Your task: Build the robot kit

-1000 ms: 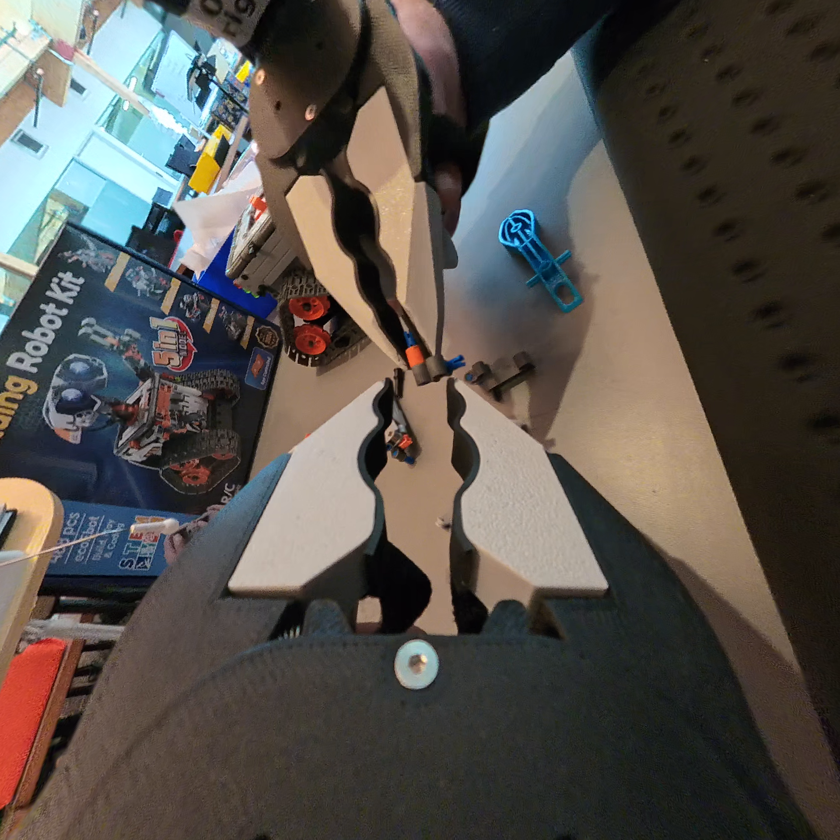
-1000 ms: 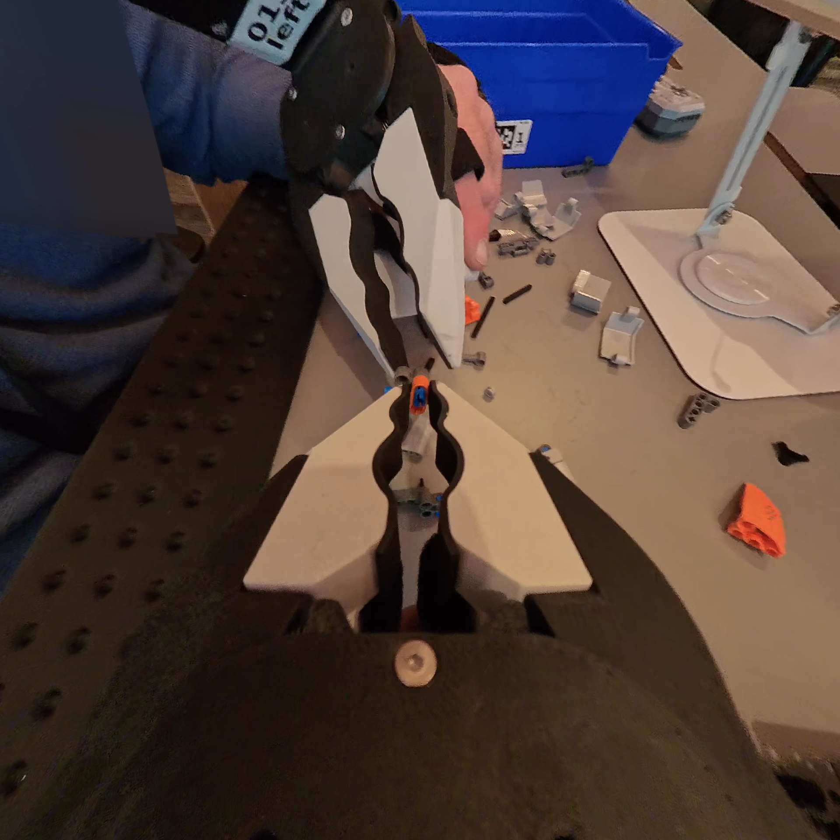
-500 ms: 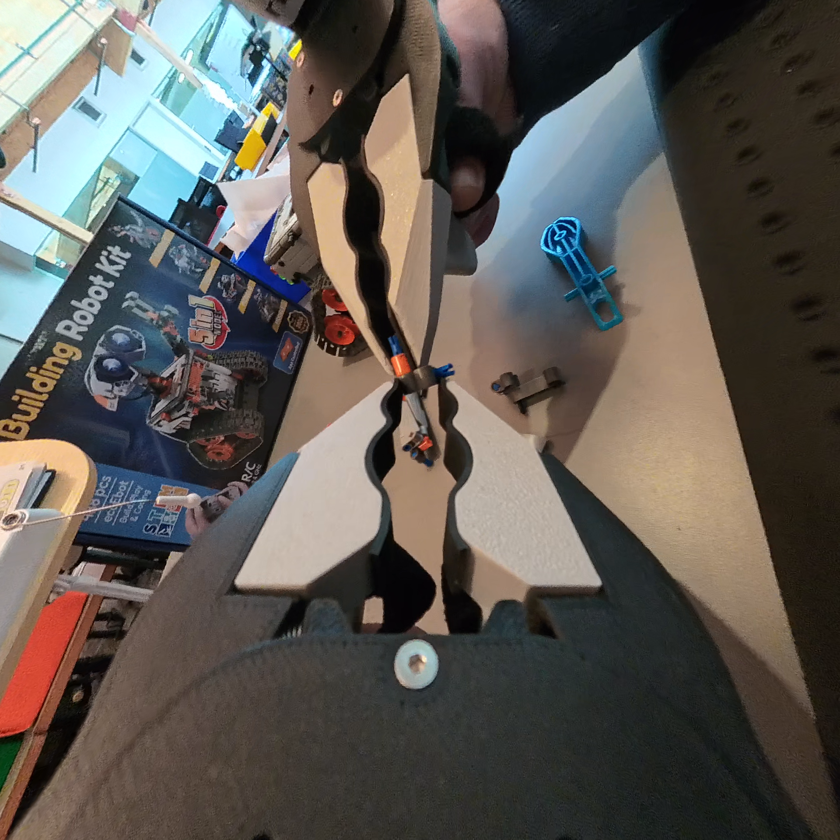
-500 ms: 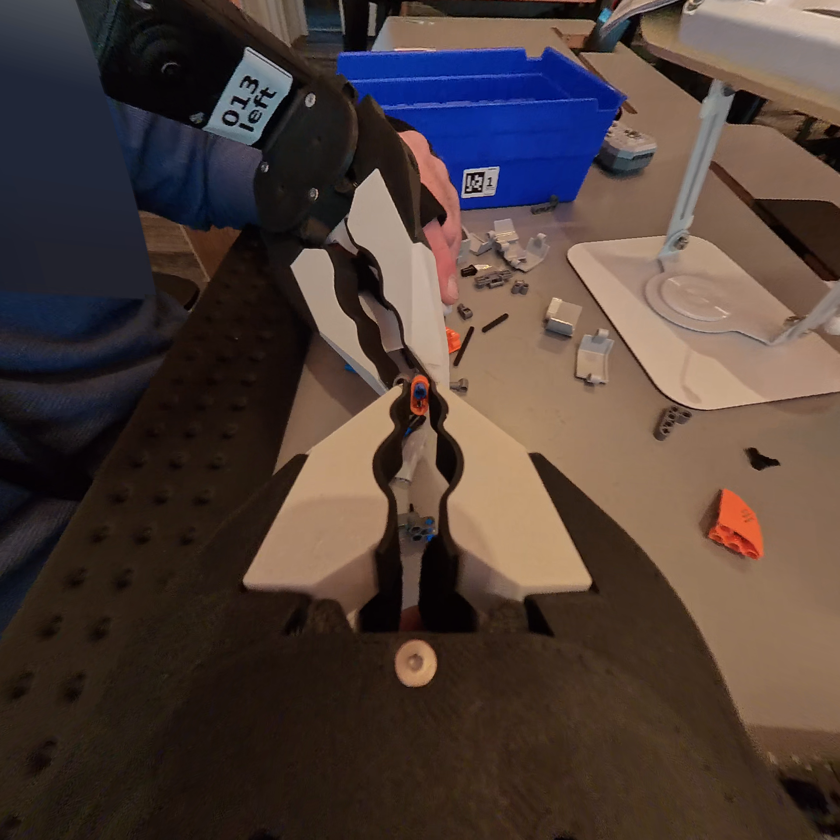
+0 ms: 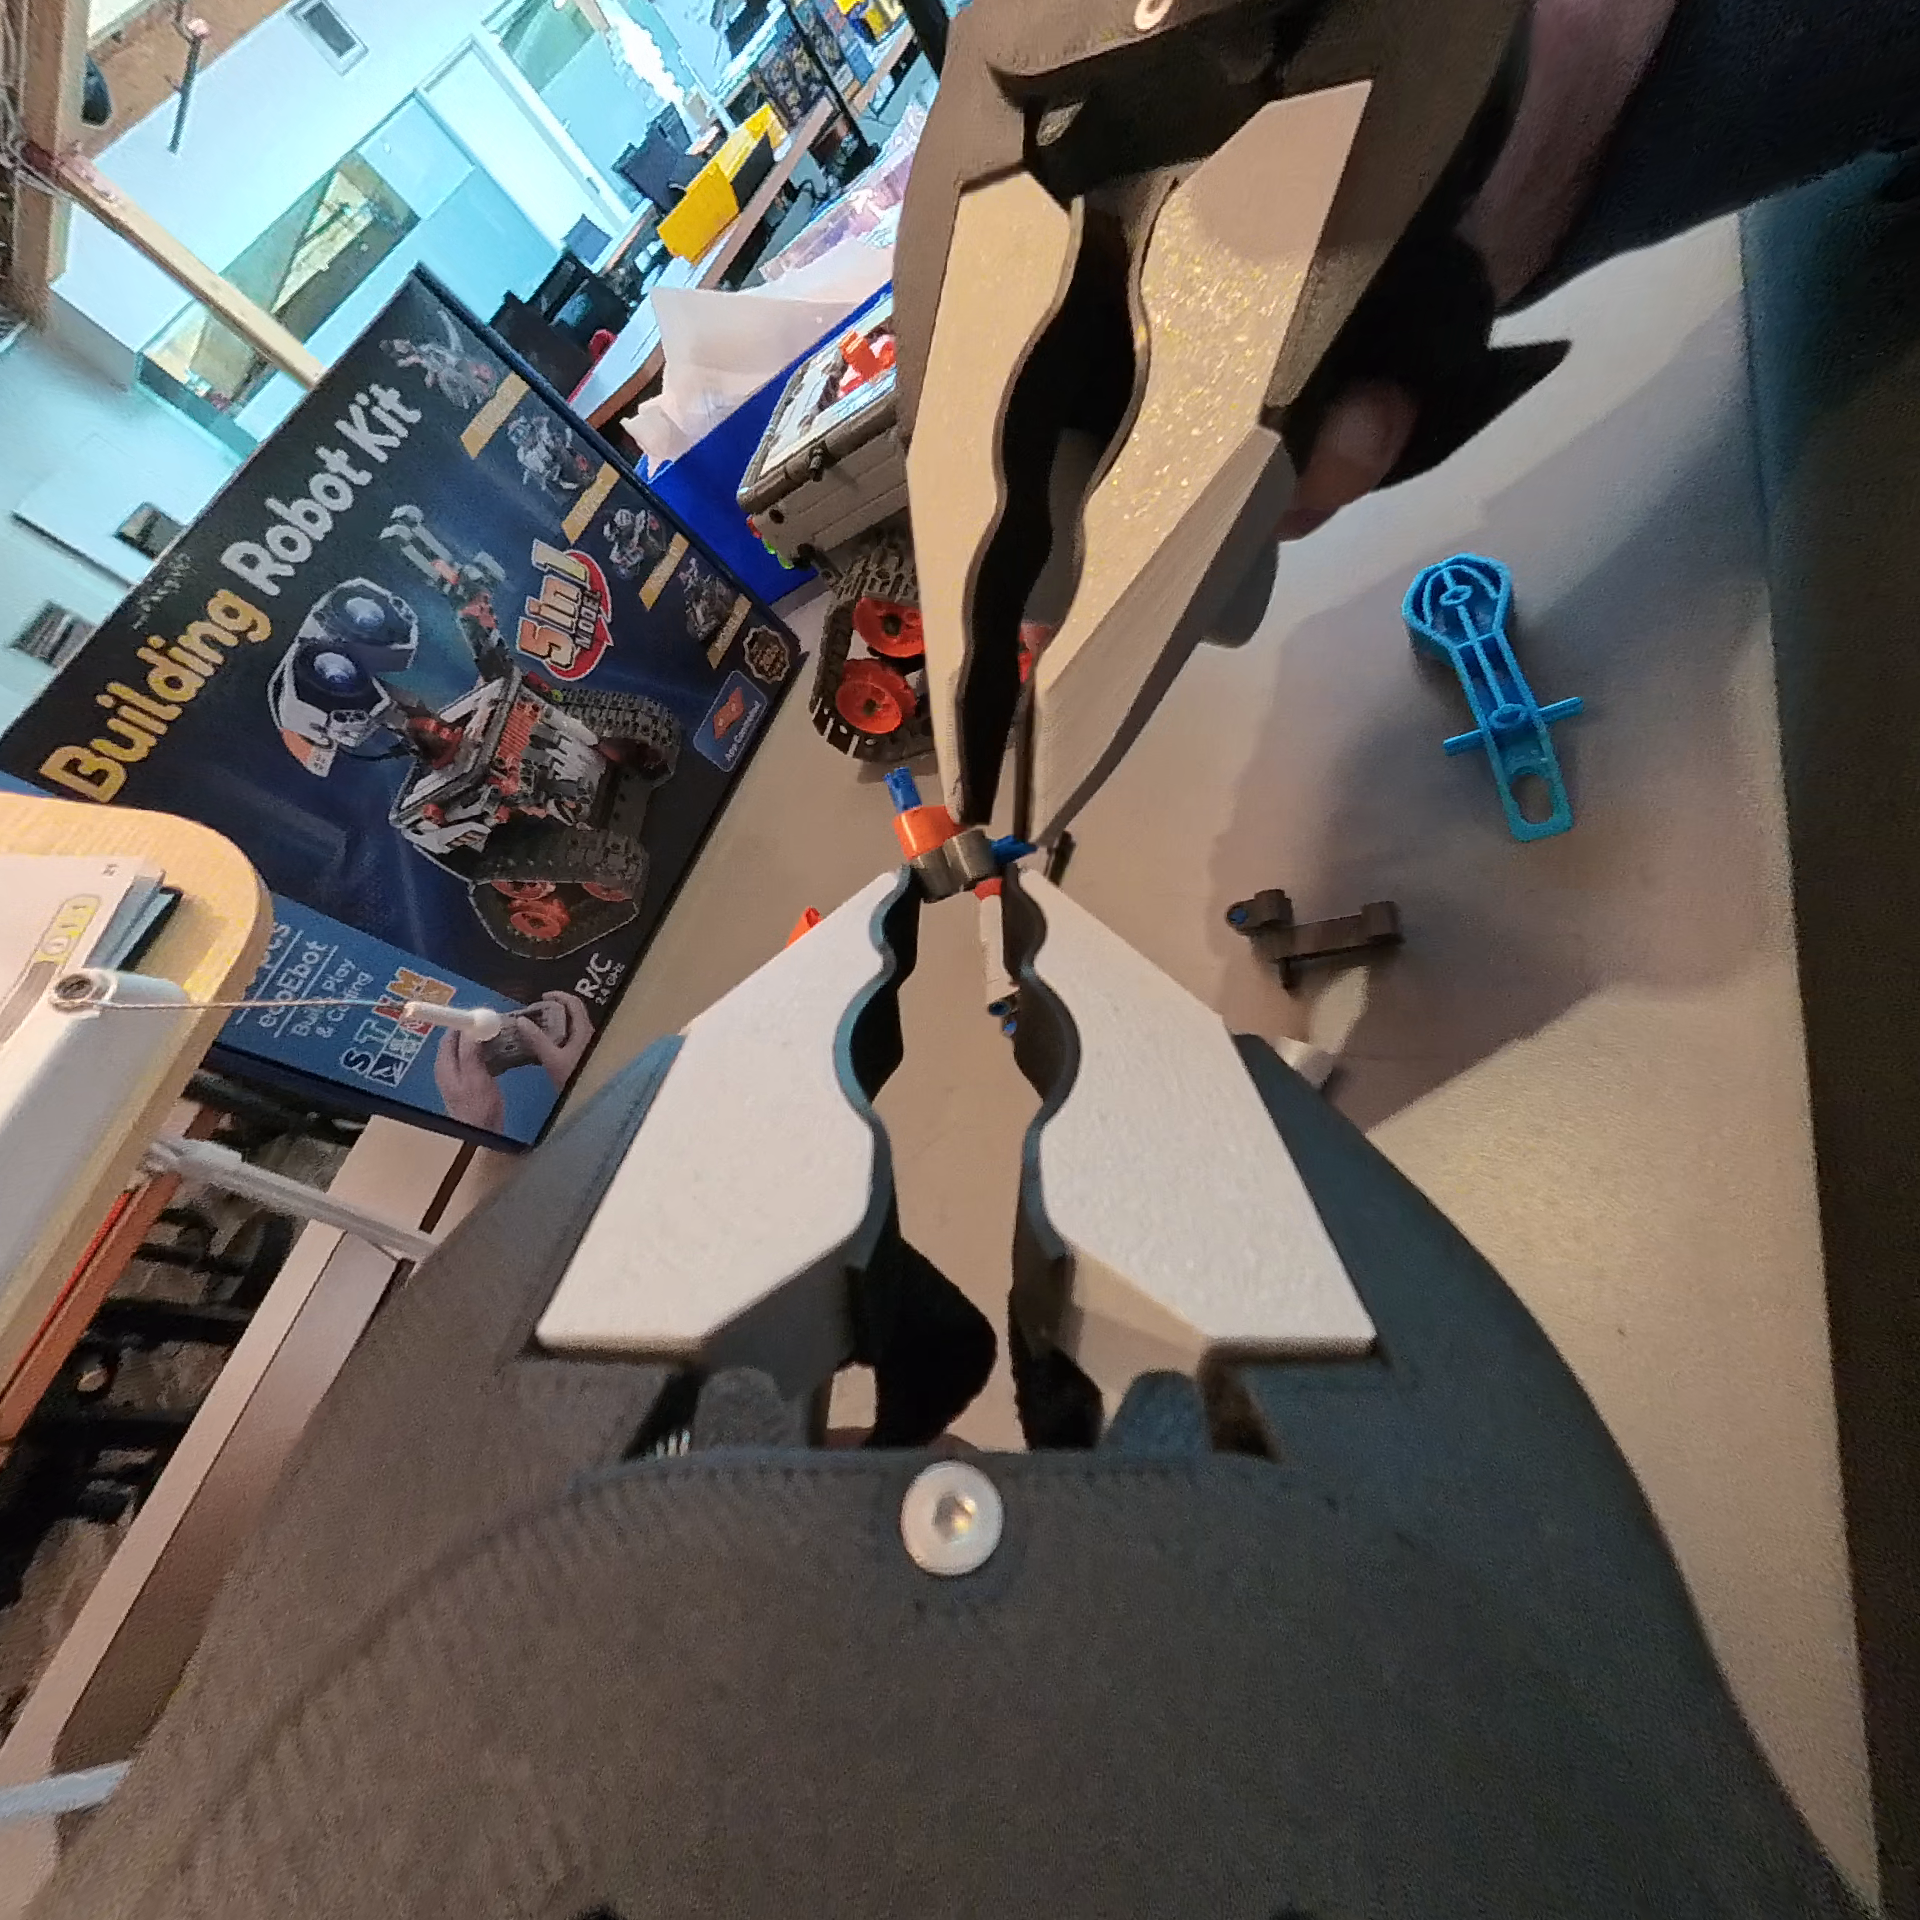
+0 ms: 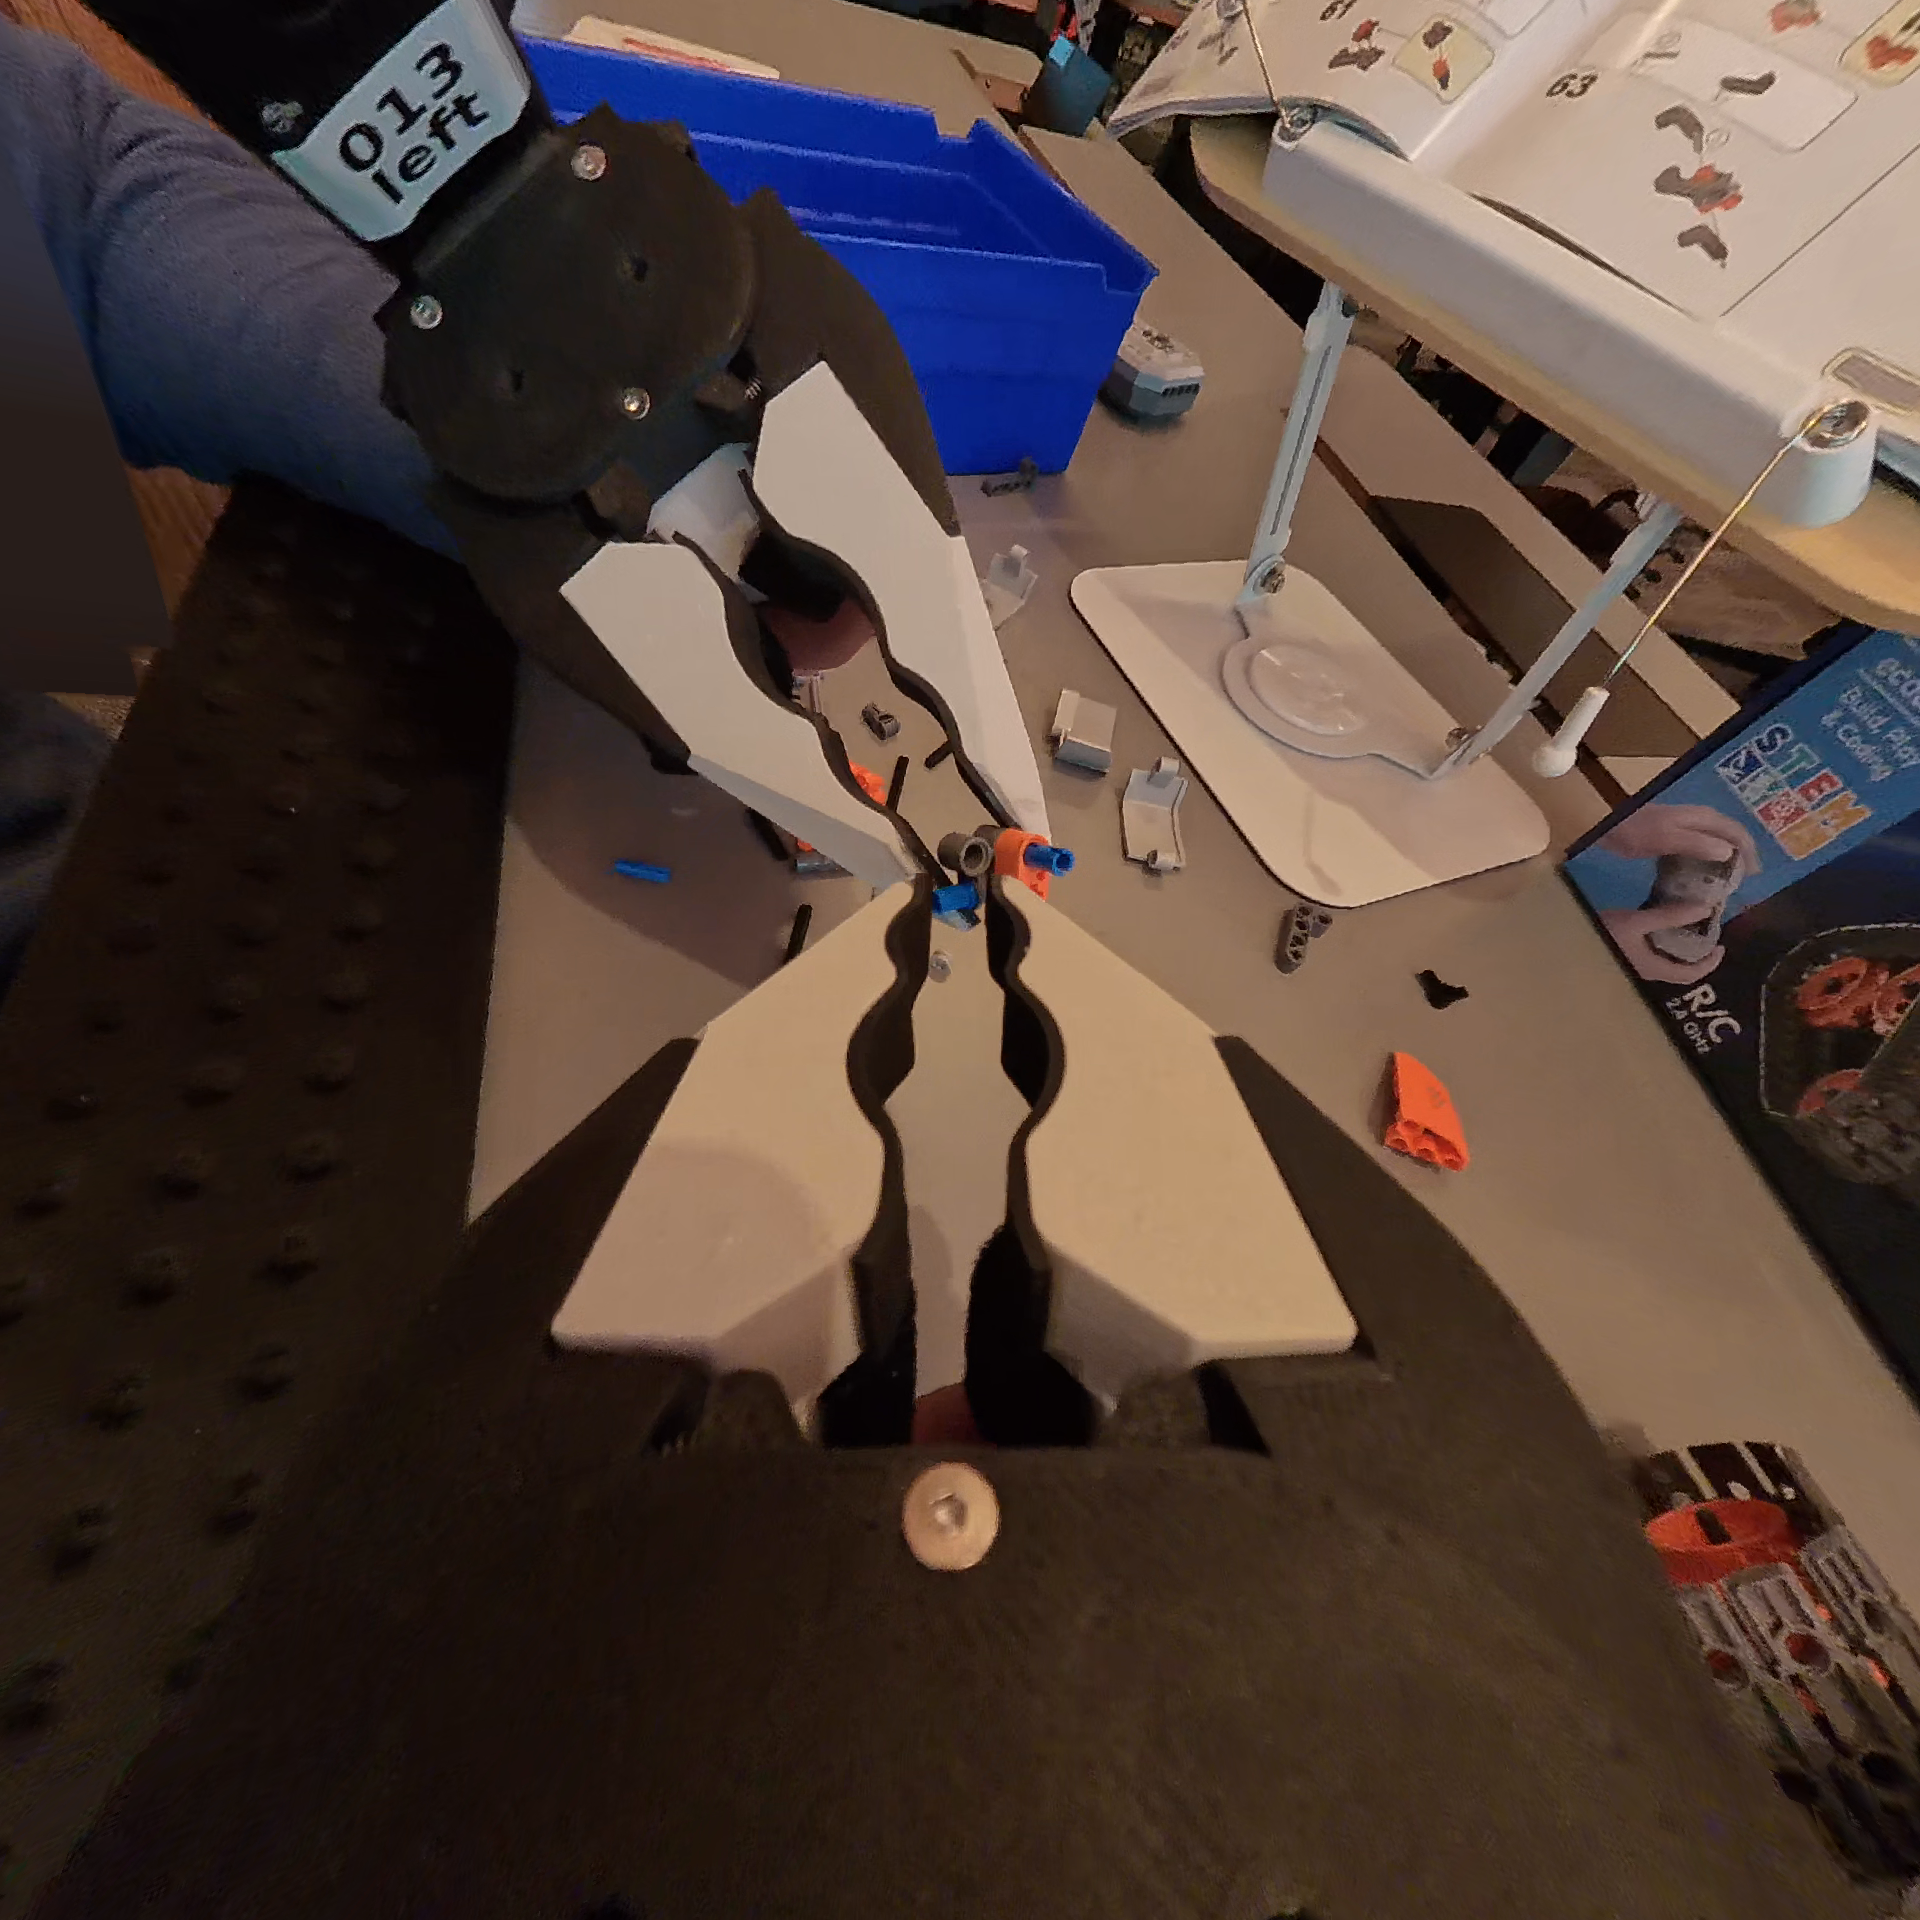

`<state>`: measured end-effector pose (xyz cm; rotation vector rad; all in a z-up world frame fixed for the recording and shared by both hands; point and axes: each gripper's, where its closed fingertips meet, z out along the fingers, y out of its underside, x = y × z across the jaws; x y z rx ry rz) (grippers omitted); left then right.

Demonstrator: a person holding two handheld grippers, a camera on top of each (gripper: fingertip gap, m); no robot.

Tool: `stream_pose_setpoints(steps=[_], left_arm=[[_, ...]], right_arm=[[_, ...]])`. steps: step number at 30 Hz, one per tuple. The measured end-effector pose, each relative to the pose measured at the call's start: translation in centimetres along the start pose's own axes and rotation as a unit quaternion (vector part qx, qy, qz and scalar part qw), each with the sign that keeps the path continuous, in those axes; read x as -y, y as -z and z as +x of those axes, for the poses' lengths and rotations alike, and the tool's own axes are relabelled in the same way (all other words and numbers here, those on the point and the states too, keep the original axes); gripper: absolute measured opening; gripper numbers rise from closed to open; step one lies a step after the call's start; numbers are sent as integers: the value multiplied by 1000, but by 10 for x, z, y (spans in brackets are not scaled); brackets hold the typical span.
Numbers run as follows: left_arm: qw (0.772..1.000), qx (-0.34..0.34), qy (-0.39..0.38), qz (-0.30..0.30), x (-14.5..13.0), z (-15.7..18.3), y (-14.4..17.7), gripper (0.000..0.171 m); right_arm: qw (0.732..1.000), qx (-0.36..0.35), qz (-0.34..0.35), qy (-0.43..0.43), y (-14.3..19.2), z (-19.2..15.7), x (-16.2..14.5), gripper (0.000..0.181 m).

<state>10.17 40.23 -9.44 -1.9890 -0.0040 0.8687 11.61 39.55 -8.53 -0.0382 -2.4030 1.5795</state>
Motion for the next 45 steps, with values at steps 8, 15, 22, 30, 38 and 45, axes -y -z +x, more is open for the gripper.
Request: stream_pose_setpoints(steps=[8, 15, 22, 30, 38, 45], left_arm=[[1000, 16, 7, -15, -5, -4, -3, 14], [1000, 14, 17, -13, -3, -6, -2, 13], [1000, 19, 16, -14, -3, -6, -1, 13], [999, 17, 28, -16, -3, -7, -1, 13], [999, 9, 30, -15, -1, -2, -1, 12], [999, 12, 41, -9, -1, -6, 1, 7]], right_arm=[[999, -30, -5, 13, -5, 3, -3, 1], [1000, -22, 6, 5, -2, 4, -1, 0], [1000, -22, 11, -10, -1, 4, 0, 0], [999, -38, -2, 18, -2, 4, -2, 4], [996, -64, -16, 65, -3, 3, -2, 6], [994, -78, -9, 75, -1, 7, 0, 2]])
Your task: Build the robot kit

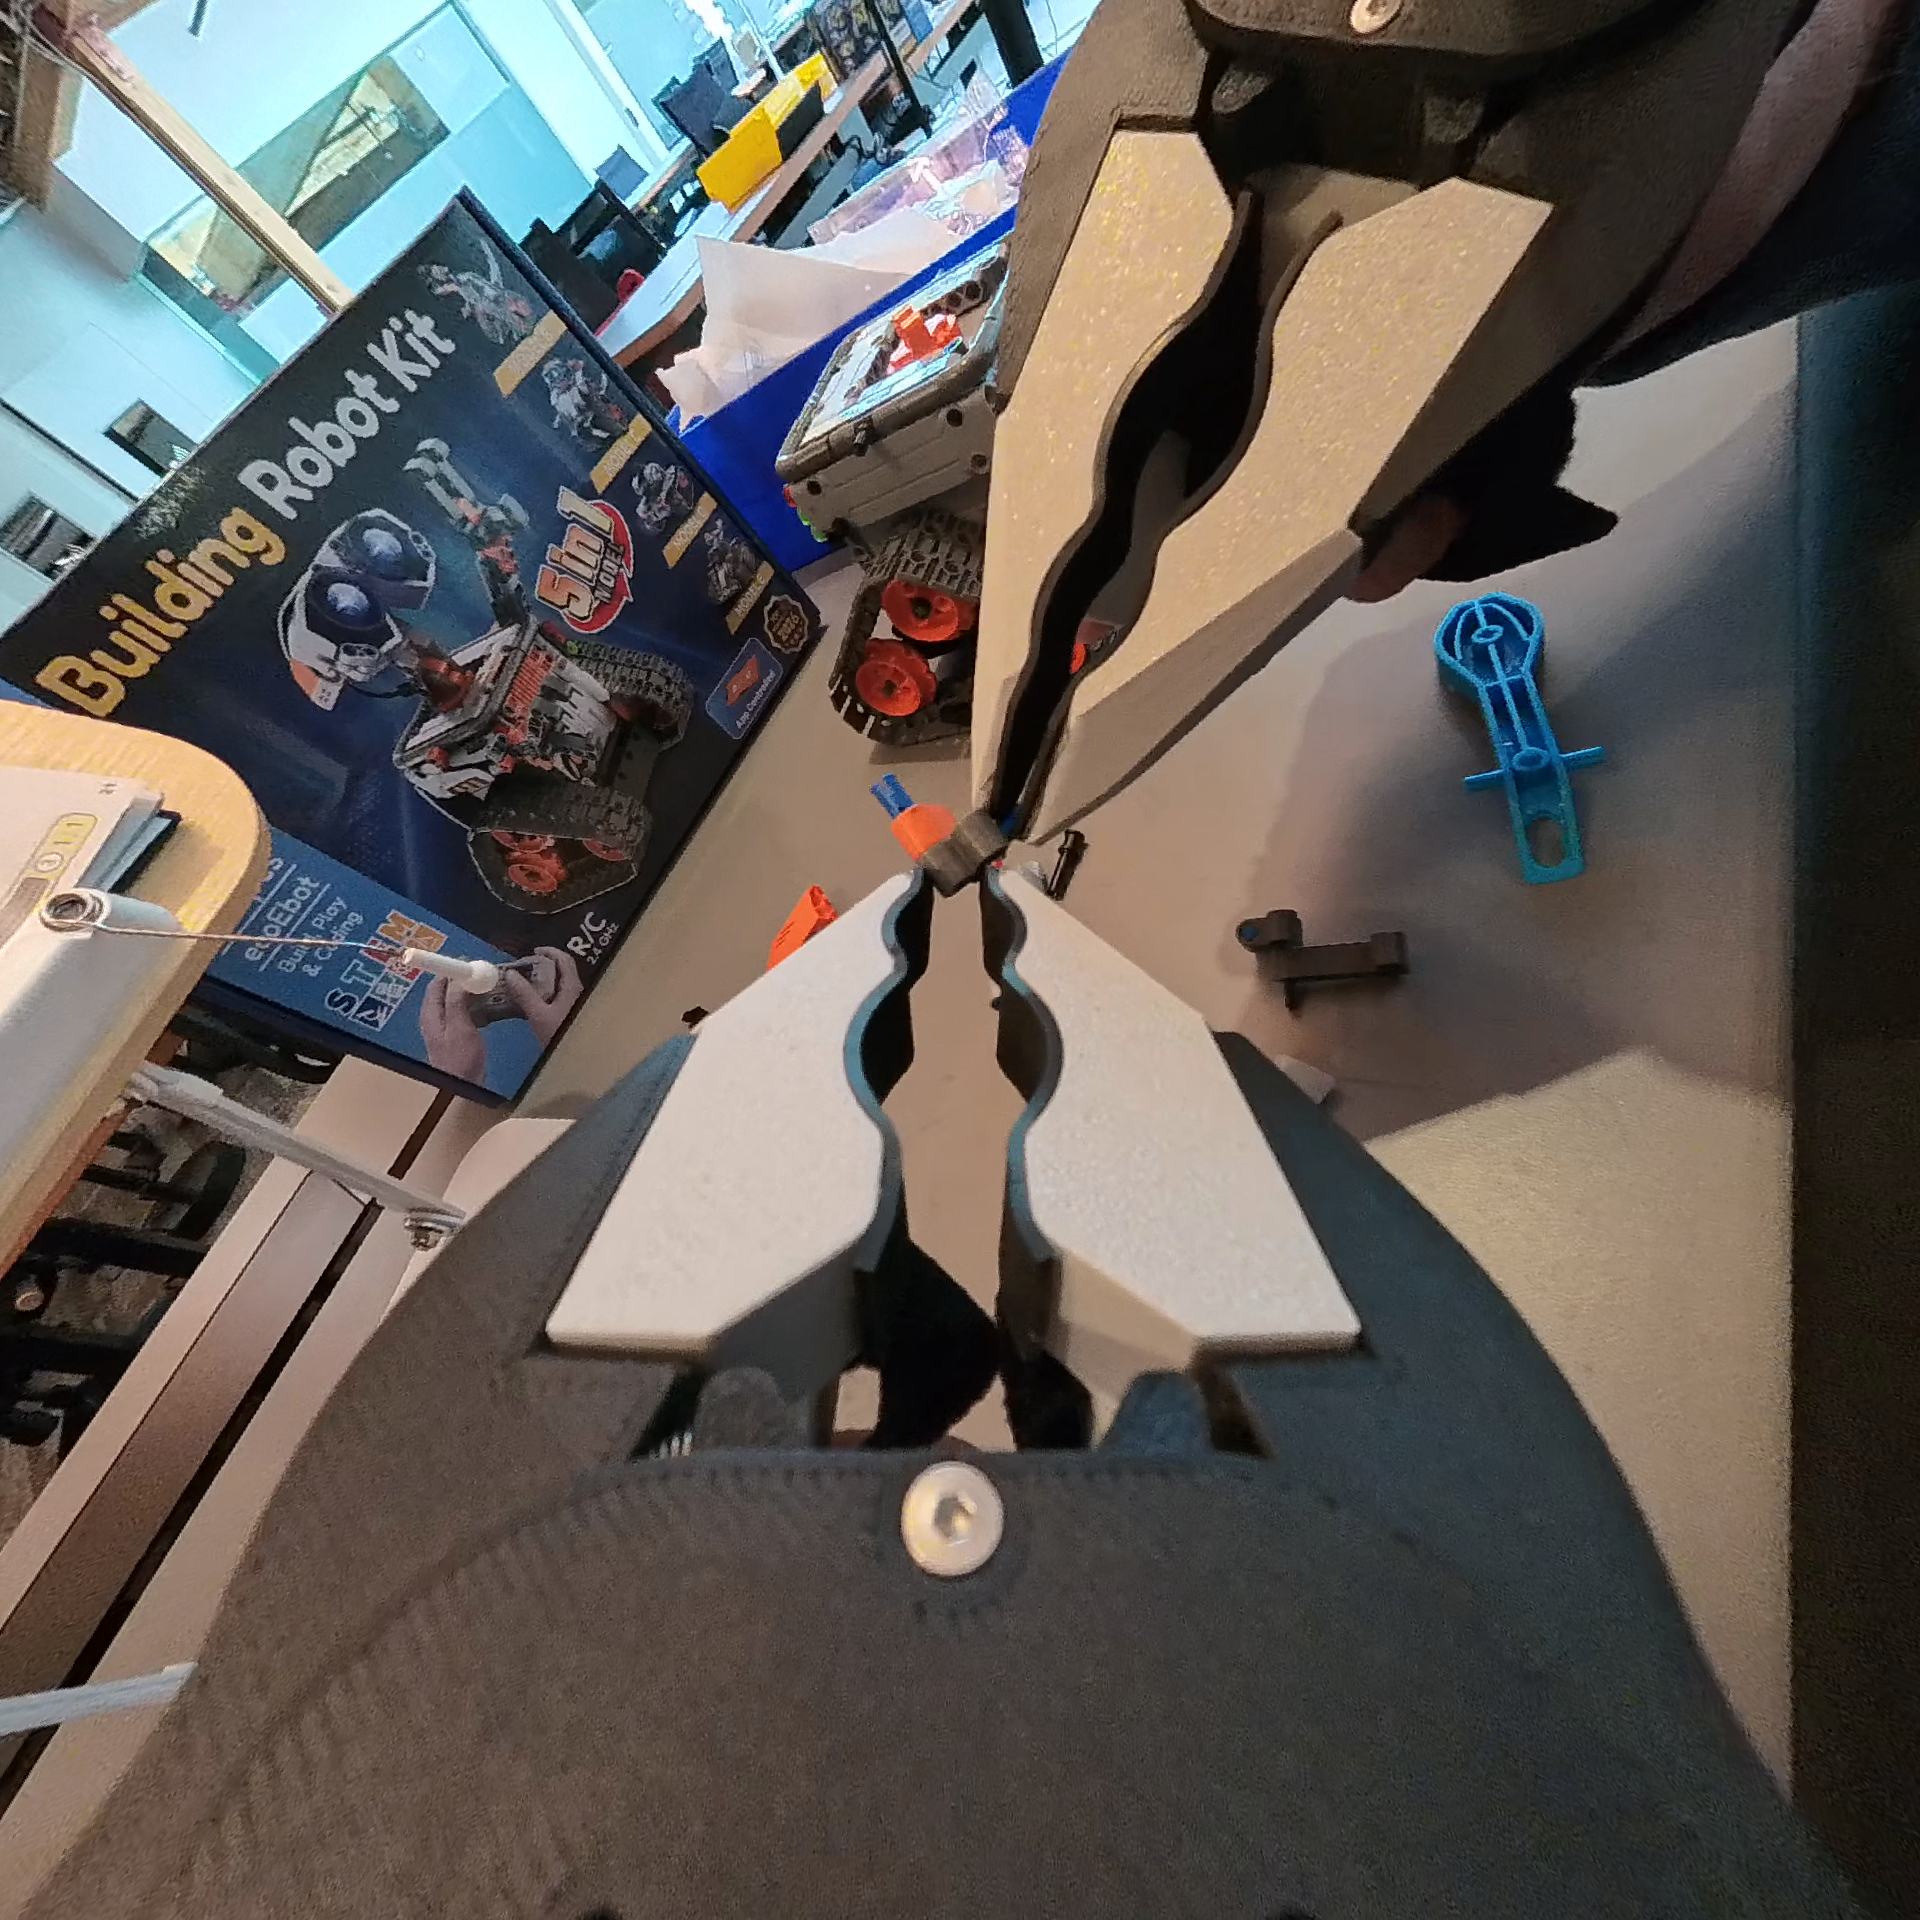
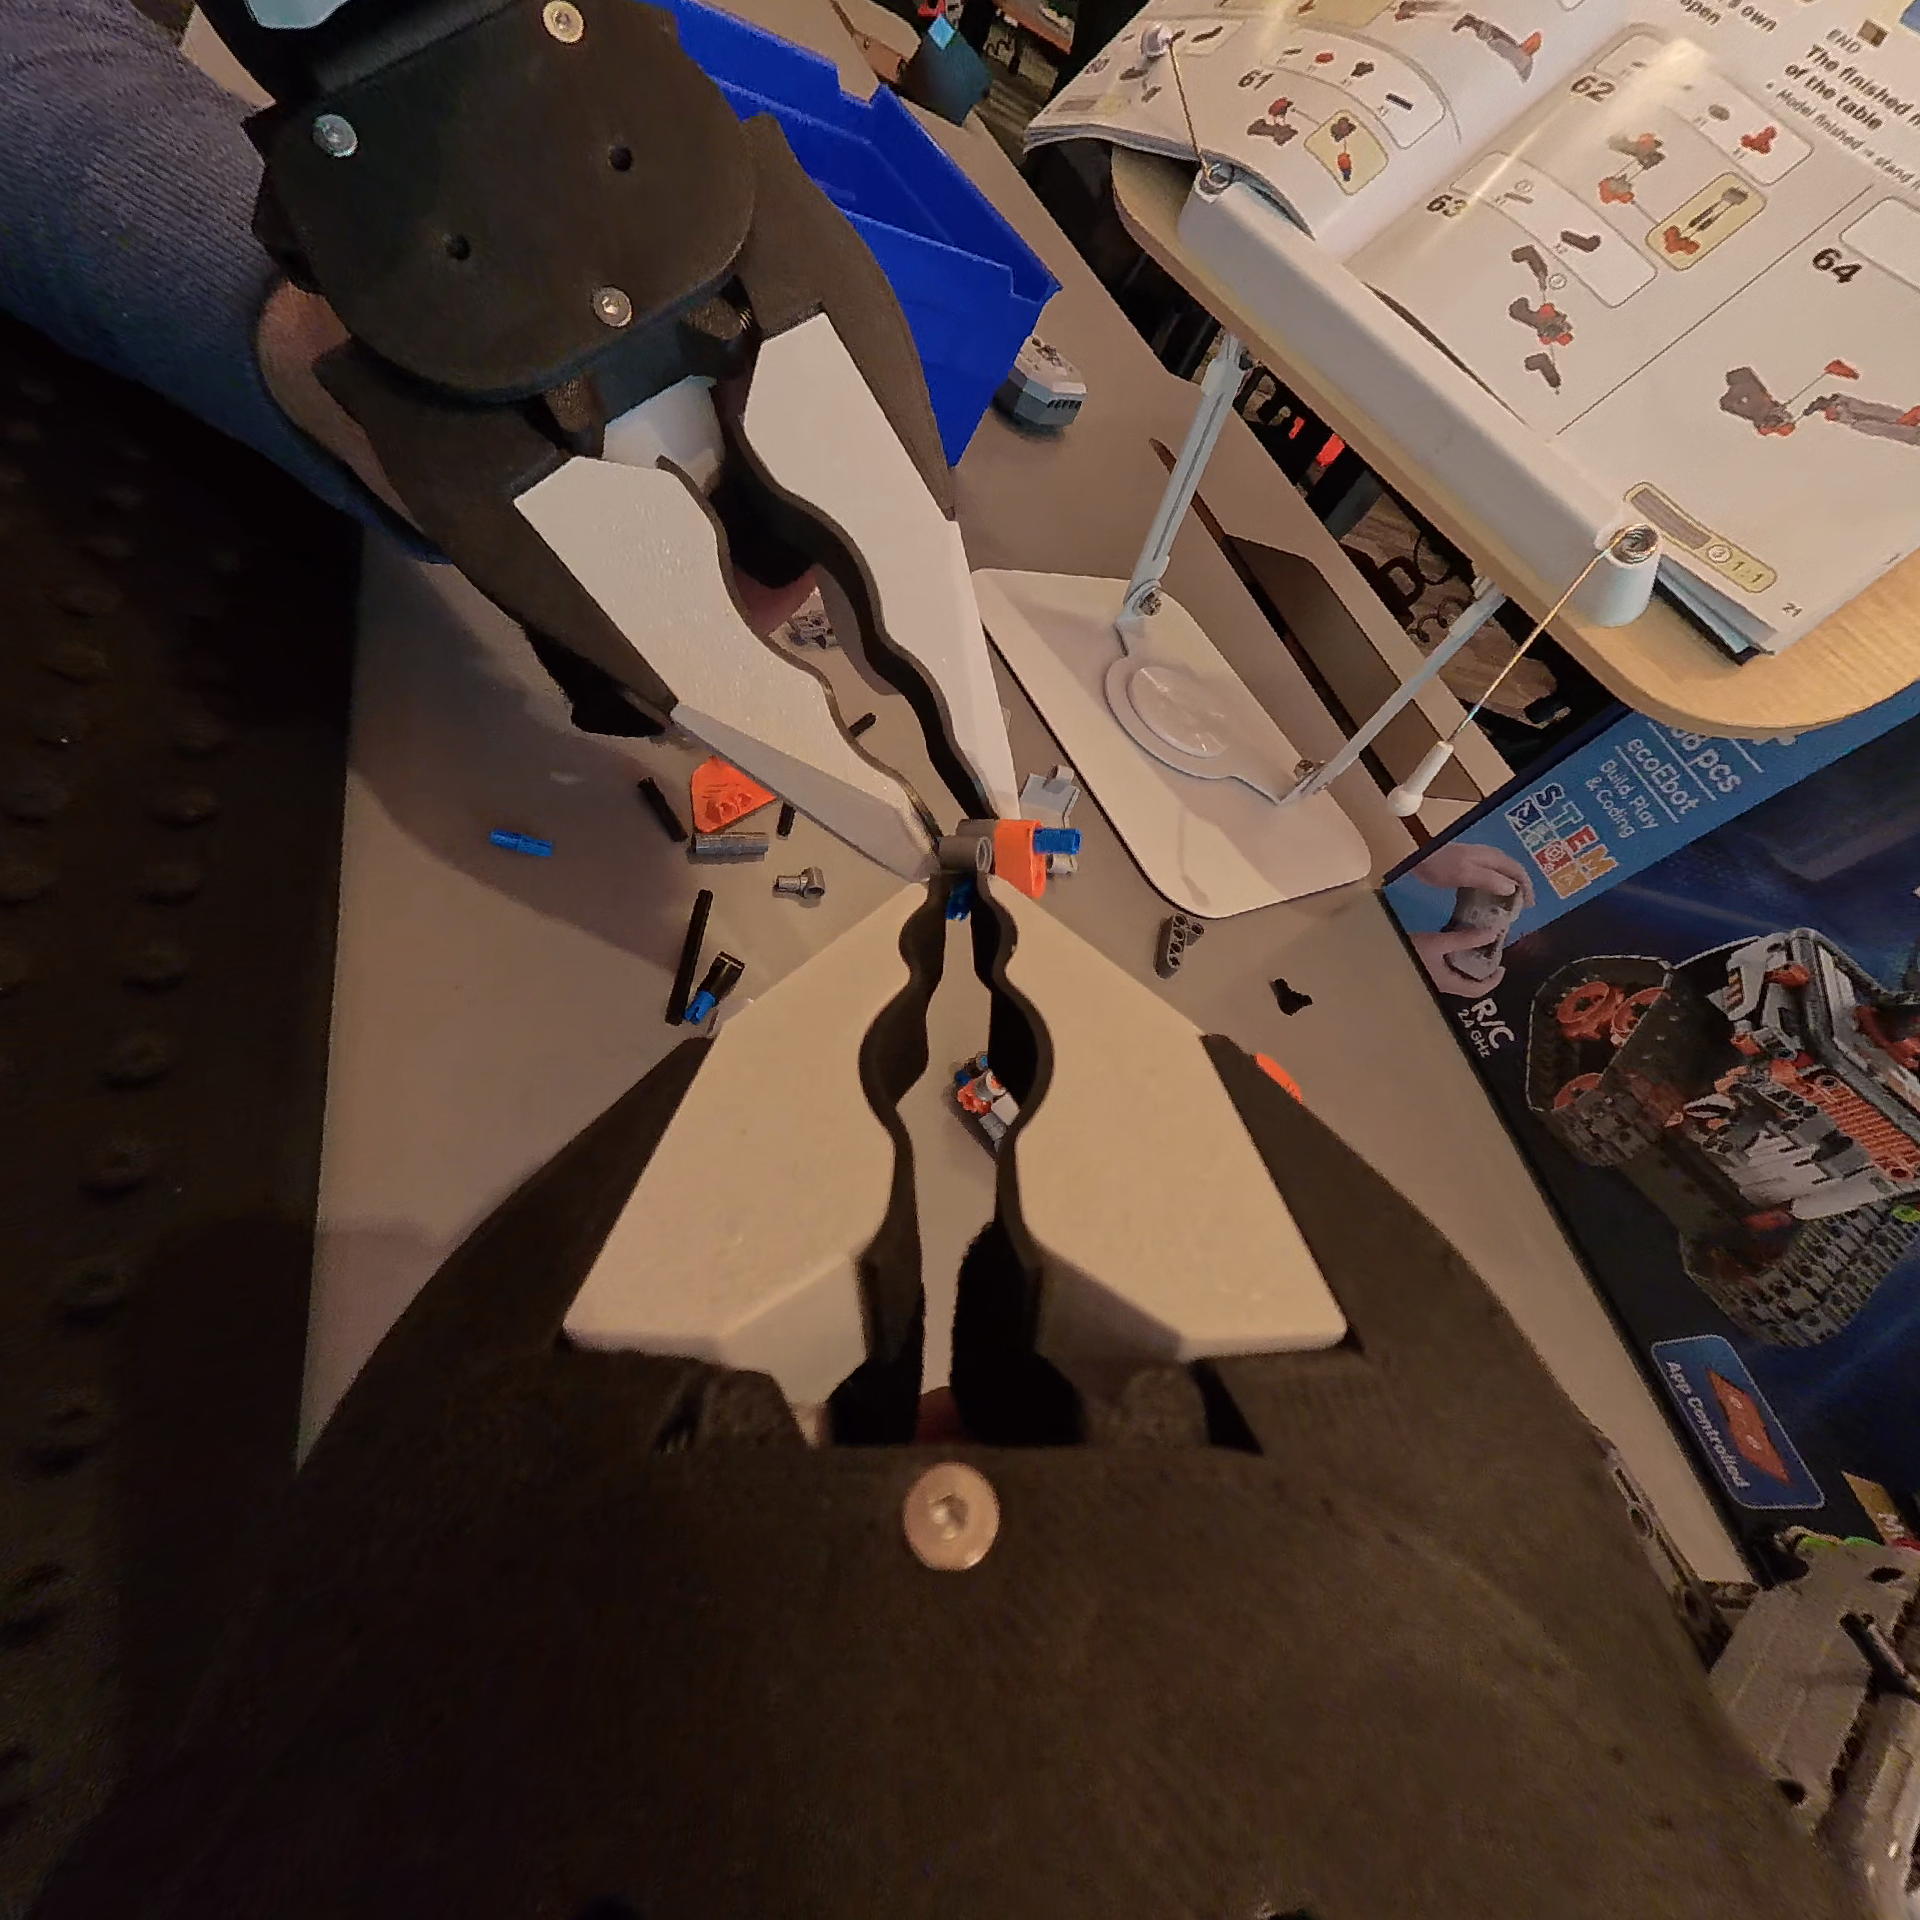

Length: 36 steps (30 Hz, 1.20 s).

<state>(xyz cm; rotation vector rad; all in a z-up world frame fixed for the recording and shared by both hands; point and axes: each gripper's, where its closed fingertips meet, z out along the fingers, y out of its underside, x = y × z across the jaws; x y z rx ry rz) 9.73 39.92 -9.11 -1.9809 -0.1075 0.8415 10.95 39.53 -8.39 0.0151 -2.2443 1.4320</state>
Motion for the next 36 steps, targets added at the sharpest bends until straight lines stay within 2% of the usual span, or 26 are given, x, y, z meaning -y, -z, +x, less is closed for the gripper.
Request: stream_pose_setpoints(steps=[10, 26, 30, 36], left_arm=[[1000, -11, -6, 8, 1, 3, 1, 8], [999, -8, -13, 29, 5, 0, 4, 16], [998, 8, -42, 41, 9, -2, 6, 19], [989, 48, -131, 46, 14, 1, 5, 23]], right_arm=[[1000, 15, 10, -1, 2, -2, 1, 1], [995, 52, 58, -63, 10, 1, 9, 1], [993, 66, 68, -76, 13, 0, 11, 1], [986, 90, 85, -114, 15, 0, 14, 1]])
